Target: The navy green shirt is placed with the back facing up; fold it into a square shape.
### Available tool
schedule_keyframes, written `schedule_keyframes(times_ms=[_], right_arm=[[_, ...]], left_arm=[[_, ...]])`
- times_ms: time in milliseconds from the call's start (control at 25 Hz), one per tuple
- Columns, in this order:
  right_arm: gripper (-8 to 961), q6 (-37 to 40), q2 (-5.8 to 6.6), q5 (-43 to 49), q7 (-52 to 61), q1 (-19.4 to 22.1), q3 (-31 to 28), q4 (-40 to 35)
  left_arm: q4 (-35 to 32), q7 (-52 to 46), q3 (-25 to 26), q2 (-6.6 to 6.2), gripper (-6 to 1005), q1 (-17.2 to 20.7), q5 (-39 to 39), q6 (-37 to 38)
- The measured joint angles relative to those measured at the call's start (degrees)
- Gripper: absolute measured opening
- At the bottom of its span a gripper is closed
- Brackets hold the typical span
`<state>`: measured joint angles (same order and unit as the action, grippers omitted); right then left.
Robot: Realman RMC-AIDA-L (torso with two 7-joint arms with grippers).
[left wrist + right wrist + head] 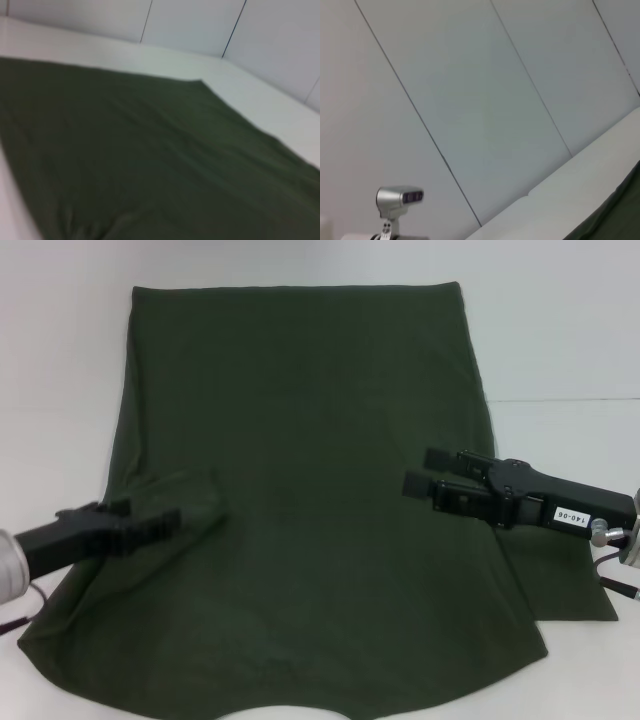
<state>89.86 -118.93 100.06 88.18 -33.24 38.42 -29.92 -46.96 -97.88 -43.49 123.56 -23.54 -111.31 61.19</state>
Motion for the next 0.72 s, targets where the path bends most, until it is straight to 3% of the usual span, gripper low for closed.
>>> schedule_keyframes(times_ms=[320,720], right_arm=[[913,-0.2,0.15,0.0,0.5,-0.5,0.0,-0.4],[913,-0.6,0.20,0.0,0.6,-0.7,0.4,-0.4]], left_arm=[[-0.9,0.0,0.0,-0.05,876,3.0,-2.3,0.2],[-0.2,0.0,0.4,0.06,875,4.1,-3.0,-0.9]])
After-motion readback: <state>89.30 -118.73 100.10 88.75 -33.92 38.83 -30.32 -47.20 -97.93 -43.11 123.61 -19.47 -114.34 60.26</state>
